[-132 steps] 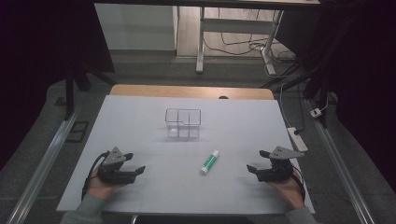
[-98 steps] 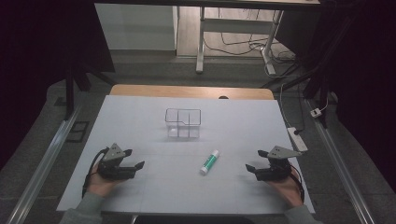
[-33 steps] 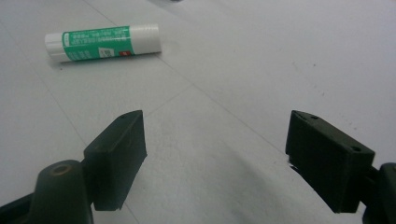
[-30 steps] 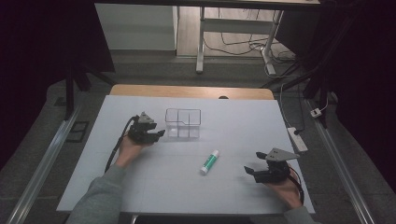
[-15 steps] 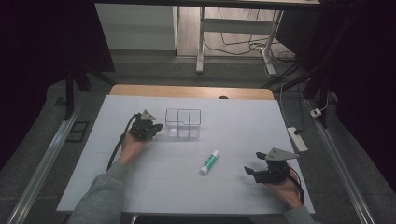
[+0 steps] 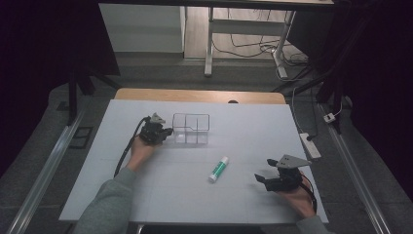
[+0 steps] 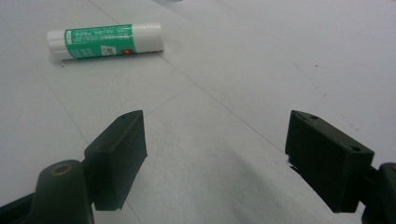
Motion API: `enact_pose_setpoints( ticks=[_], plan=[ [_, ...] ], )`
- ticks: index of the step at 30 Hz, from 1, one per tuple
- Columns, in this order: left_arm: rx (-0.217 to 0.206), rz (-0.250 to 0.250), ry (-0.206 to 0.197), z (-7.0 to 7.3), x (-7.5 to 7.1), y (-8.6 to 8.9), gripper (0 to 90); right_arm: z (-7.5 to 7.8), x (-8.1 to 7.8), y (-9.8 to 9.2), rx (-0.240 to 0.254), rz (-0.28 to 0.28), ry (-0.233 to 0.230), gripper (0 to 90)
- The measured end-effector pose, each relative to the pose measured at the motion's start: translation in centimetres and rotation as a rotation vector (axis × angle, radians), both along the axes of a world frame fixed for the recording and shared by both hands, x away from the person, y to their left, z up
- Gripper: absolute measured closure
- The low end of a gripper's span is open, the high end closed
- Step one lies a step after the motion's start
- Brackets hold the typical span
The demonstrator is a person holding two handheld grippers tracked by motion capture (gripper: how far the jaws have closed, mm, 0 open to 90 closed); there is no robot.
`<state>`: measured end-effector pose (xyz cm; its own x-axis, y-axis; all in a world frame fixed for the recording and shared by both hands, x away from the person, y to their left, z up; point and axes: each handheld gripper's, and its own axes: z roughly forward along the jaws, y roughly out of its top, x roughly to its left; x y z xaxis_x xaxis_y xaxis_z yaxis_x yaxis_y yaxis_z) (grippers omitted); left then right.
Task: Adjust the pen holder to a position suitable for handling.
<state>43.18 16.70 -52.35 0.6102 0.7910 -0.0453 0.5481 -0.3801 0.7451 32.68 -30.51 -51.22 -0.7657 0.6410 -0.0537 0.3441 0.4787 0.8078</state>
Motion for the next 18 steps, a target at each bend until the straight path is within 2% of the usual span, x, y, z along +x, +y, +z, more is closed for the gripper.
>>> enact_pose_setpoints(
  ticks=[2,7,18],
  plan=[
    [0.008,0.005,-0.002,0.0,0.1,-0.2,89.2,0.0,0.0,0.0,0.001,-0.001,0.0,19.9],
    [-0.003,0.007,0.012,-0.1,0.2,-0.1,89.2,0.0,0.0,0.0,0.001,0.0,0.001,19.9],
    [0.004,-0.015,0.01,-0.1,0.4,-1.1,89.2,0.0,0.1,0.0,-0.006,-0.003,0.003,19.9]
  ],
)
